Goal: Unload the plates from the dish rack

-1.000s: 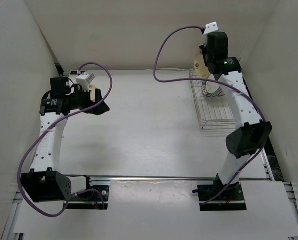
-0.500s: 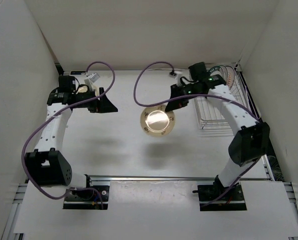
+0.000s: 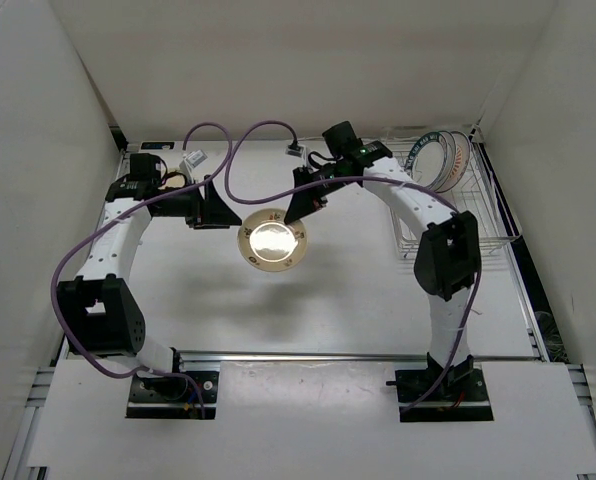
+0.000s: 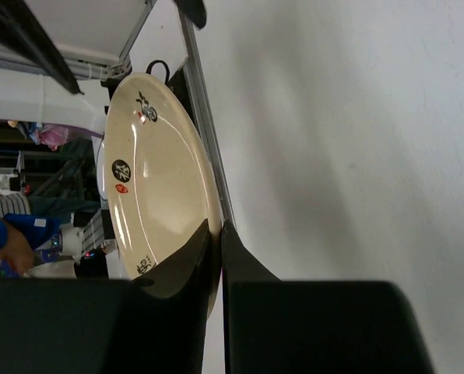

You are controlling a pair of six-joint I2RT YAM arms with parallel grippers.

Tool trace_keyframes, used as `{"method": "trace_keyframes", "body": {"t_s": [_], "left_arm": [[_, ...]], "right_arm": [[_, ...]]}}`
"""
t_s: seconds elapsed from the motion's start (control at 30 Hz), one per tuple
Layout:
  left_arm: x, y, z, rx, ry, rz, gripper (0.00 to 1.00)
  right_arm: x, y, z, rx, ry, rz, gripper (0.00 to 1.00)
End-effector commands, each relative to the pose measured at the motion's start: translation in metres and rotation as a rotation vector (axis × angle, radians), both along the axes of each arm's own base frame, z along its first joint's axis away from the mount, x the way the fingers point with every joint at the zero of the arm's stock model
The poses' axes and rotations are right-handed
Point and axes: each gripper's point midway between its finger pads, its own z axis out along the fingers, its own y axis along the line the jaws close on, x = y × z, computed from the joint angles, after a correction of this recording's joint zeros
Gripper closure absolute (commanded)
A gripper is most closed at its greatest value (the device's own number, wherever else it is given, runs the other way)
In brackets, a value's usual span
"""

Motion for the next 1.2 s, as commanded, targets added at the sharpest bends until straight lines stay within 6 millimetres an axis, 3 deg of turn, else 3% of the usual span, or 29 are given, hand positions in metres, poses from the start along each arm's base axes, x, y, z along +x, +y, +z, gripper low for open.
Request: {"method": "trace_keyframes", "body": {"t_s": [0.0, 0.27, 0.5, 0.73, 0.8, 0.87, 0.9, 0.93, 1.1, 1.17], "left_arm": [[-0.005, -0.006, 0.013, -0.050, -0.030, -0.038, 0.02], [-0.004, -0.006, 0.006, -0.054, 0.006, -0.034, 0.32], [-0.006, -0.012, 0.003, -0.054, 0.016, -0.052, 0.51], [-0.005, -0.011, 0.001, -0.042, 0.016, -0.045, 0.84], [-0.002, -0.008, 0.000, -0.014, -0.001, -0.029, 0.90], [0.000, -0.007, 0.001, 0.003, -0.013, -0.012, 0.90], [0.000, -0.007, 0.001, 0.001, -0.005, -0.008, 0.90], [0.001, -0.007, 0.002, 0.001, -0.014, -0.008, 0.90], [0.028, 0.008, -0.003, 0.123, 0.011, 0.122, 0.90], [0.037, 0.008, -0.001, 0.119, 0.037, 0.152, 0.90]], "right_arm": [[0.006, 0.019, 0.026, 0.090, -0.033, 0.034, 1.00], [0.024, 0.039, 0.019, 0.083, -0.051, 0.007, 1.00], [0.034, 0.044, 0.024, 0.095, -0.082, -0.013, 1.00], [0.029, 0.046, 0.029, 0.099, -0.082, -0.007, 1.00], [0.034, 0.044, 0.027, 0.066, -0.109, -0.039, 0.86], [0.035, 0.035, 0.034, 0.020, -0.161, -0.083, 0.55], [0.036, 0.031, 0.032, -0.002, -0.193, -0.094, 0.29], [0.041, 0.024, 0.033, -0.025, -0.222, -0.122, 0.22], [0.064, -0.037, 0.032, -0.279, -0.522, -0.298, 0.10], [0.058, -0.065, 0.035, -0.314, -0.545, -0.328, 0.09]]}}
